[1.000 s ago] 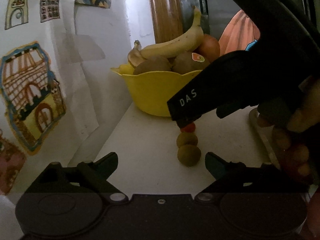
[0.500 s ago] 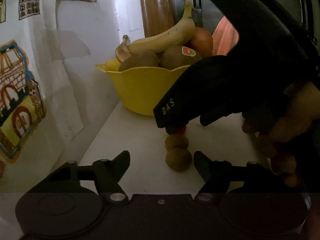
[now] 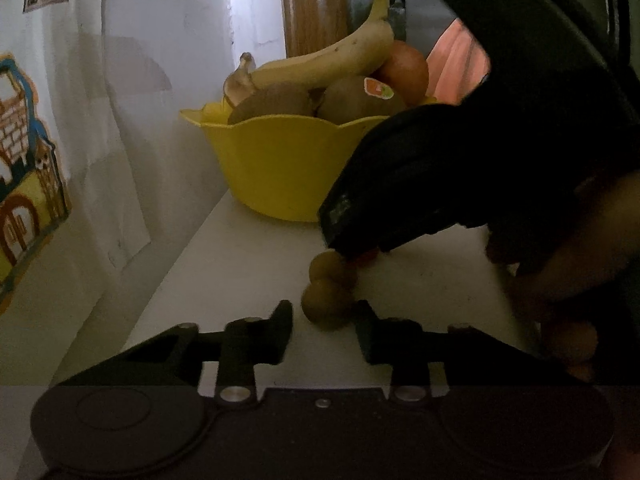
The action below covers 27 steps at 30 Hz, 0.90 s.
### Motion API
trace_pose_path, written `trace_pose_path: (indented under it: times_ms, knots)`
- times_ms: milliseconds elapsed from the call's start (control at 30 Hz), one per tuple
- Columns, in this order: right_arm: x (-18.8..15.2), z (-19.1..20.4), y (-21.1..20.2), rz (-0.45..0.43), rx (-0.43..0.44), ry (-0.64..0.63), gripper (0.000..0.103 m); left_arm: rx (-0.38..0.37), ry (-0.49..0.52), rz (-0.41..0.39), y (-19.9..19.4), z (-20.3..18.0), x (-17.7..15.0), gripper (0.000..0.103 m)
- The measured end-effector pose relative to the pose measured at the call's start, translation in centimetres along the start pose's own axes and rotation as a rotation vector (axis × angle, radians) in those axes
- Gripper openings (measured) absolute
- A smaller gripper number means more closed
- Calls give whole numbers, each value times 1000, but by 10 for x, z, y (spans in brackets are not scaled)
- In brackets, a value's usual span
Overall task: Organize fruits
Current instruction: 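Grasp the red cherry tomato with the right tool while the left tool approaches the kiwis, then grasp the two small brown kiwis with the left tool while the right tool holds the tomato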
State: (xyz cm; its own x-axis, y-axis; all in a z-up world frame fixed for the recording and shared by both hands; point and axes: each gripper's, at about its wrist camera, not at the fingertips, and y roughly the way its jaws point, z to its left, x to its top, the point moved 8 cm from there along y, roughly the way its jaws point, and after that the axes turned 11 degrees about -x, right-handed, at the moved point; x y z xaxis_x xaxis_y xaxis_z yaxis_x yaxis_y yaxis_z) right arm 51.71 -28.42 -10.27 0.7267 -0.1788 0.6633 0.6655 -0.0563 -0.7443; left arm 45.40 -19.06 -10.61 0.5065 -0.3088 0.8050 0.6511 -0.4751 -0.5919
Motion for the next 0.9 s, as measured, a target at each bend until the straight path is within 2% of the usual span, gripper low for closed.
trace_pose_path:
  times_ms: [133,900]
  knots:
    - [0,-6,1,1,11,13,26,0,-16,-3,1,4,-1,29]
    - [-12,-17,-14,31,57,29,25,-23,-50,-16,-8,8,-8,29]
